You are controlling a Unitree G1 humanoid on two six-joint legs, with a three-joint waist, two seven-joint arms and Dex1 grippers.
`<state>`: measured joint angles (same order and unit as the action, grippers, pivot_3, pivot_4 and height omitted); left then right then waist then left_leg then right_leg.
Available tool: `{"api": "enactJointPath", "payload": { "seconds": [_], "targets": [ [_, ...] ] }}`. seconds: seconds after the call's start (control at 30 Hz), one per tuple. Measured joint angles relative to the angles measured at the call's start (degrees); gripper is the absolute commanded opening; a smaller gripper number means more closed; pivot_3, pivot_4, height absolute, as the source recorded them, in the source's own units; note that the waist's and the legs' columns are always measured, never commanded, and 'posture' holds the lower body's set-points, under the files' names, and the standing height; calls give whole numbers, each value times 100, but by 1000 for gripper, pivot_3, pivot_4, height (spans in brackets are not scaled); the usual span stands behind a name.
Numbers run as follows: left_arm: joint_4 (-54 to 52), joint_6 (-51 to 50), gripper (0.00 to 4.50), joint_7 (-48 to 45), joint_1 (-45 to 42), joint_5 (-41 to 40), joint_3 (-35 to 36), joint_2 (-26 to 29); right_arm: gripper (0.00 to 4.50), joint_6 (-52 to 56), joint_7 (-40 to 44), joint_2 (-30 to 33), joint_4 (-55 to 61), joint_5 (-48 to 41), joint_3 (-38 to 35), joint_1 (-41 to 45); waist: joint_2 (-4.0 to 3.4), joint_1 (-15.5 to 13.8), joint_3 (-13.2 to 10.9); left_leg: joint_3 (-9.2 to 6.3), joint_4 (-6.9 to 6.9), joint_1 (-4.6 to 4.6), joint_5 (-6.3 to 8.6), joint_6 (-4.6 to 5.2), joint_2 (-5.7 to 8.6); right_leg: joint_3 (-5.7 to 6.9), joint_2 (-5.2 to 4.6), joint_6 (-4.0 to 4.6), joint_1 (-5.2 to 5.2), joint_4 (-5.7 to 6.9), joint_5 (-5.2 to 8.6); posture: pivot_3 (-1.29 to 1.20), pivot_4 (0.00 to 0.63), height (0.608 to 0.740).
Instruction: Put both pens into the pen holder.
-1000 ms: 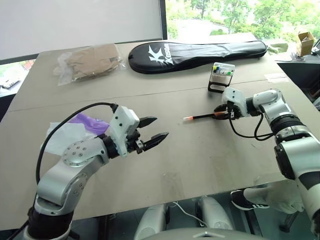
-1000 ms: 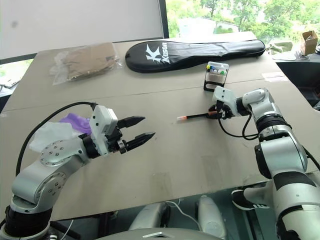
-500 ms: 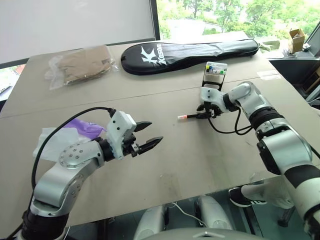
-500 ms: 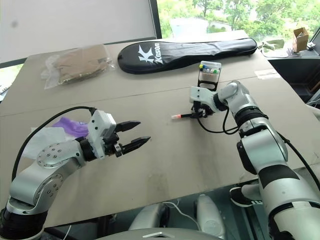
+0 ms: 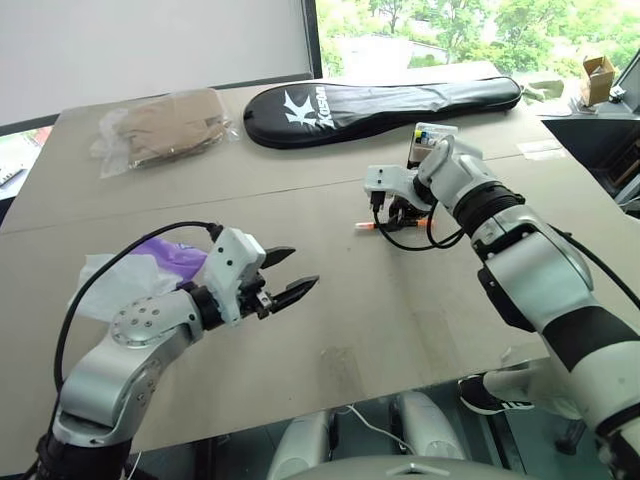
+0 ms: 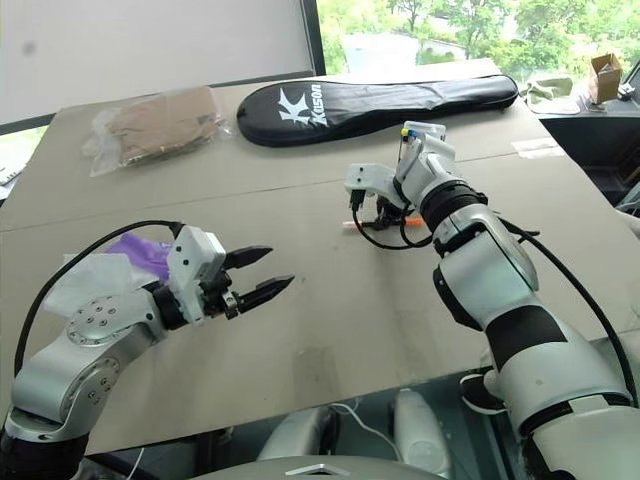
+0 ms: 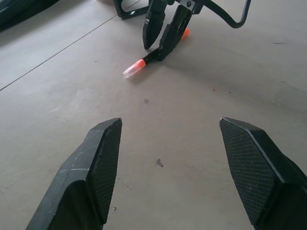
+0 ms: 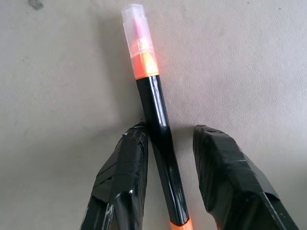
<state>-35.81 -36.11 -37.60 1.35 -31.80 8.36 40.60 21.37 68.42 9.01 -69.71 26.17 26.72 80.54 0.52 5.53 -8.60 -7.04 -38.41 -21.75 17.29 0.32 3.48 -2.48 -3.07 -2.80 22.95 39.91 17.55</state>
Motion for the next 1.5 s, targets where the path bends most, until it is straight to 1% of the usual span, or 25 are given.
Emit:
{"api": "enactJointPath", "payload": {
  "seconds": [0.03,0.07,0.1,0.13,0.3,0.37,0.43,0.5,0.6,0.63,0.7,0.77,0.83,0.87,0.93,1.03,1.2,1.27,1.5],
  "targets": [
    [-23,0,3353,8,21,0,1,-1,1104,74,0,-48,-19,16,7,22,0,2,0,0,1,0,0,0,0,-2,0,0,0,1,0,0,150,740],
    [-65,0,3353,13,56,0,3,-1,811,128,43,-87,-45,29,30,40,0,3,1,0,2,1,0,0,-1,-3,0,0,0,1,0,0,150,740],
    [-74,0,3353,15,67,0,3,-2,380,147,84,-113,-55,42,43,47,0,3,4,0,2,2,0,0,-1,-3,1,0,-1,1,0,0,150,740],
    [-77,0,3353,21,67,0,3,-3,73,126,90,-134,-52,64,77,48,0,4,8,1,1,5,-1,-1,-1,-3,1,0,-2,3,0,0,150,740],
    [-150,1,3353,75,114,0,6,-61,73,85,5,-128,-48,52,99,30,-1,4,16,1,0,20,-1,-2,-1,-3,3,1,-19,4,0,0,150,740],
    [-156,1,3353,119,160,1,6,-115,73,75,-38,-71,-15,-27,-19,-14,-2,5,15,0,0,19,-1,-2,-1,-4,3,1,-19,4,0,0,150,740],
    [-158,1,3353,163,170,2,8,-157,73,39,-220,100,198,-323,-380,-134,-7,-13,12,-4,-3,1,-1,-2,0,-4,1,1,-4,4,0,0,150,740],
    [-158,0,3353,217,156,1,19,-211,73,68,-207,295,621,-890,-987,-273,-10,-25,10,-6,-2,-20,-2,-2,1,-3,-2,1,15,3,0,0,150,740],
    [-154,0,3353,305,90,2,30,-288,73,76,167,745,2177,-2241,-2264,-759,-9,-69,10,-22,-3,-71,-1,-2,3,15,-7,0,51,-3,0,0,150,740],
    [-135,0,3353,318,57,8,17,-302,73,46,126,826,2700,-2641,-2692,-934,-10,-72,10,-26,-11,-88,-2,-2,4,19,-8,0,64,1,0,0,150,740],
    [-75,-1,3353,341,-81,12,-15,-360,73,-199,-215,886,3498,-3207,-3312,-1242,-9,-85,10,-29,-11,-94,-2,-2,5,30,-10,0,68,-1,0,0,150,740],
    [-42,0,3353,342,-219,16,-48,-373,73,-492,-713,887,3764,-3406,-3616,-1349,-10,-54,10,-15,-12,-90,-2,-2,6,25,-9,0,68,2,0,0,150,740],
    [15,7,3353,298,-351,22,-135,-374,73,-725,-1303,871,3712,-3447,-3793,-1367,-10,-25,10,-1,-13,-79,-4,-3,6,19,-7,0,68,11,0,0,150,740],
    [96,20,3353,255,-445,29,-217,-387,73,-1178,-1778,819,3500,-3523,-3994,-1371,-10,-15,10,6,-13,-67,-4,-3,6,15,-5,0,62,16,0,0,150,740],
    [148,38,3353,229,-522,32,-232,-406,73,-1601,-2045,789,3280,-3534,-4099,-1371,-10,-14,10,8,-12,-67,-4,-3,5,14,-4,0,62,16,0,0,150,740],
    [368,162,3353,235,-860,90,-288,-540,73,-2886,-2737,776,2239,-3506,-4189,-1363,-9,-15,10,14,-14,-67,-4,-2,5,11,-4,0,62,15,-1,0,150,740],
    [445,320,3353,273,-1110,21,-348,-964,73,-4085,-3162,730,1164,-3407,-4166,-1358,-9,20,10,22,-13,-69,-4,-2,1,9,-1,0,63,10,-1,0,150,740],
    [449,283,3353,291,-1222,-166,-344,-1104,73,-4542,-3326,712,828,-3331,-4118,-1358,-10,23,10,22,-13,-68,-4,-3,0,9,0,0,63,12,-1,0,150,740],
    [370,215,3353,513,-1253,-330,-345,-1253,73,-5443,-3532,621,209,-3218,-4002,-1359,-9,24,11,25,-17,-67,-4,-2,-1,6,2,0,61,13,-1,0,150,740]
  ]
}}
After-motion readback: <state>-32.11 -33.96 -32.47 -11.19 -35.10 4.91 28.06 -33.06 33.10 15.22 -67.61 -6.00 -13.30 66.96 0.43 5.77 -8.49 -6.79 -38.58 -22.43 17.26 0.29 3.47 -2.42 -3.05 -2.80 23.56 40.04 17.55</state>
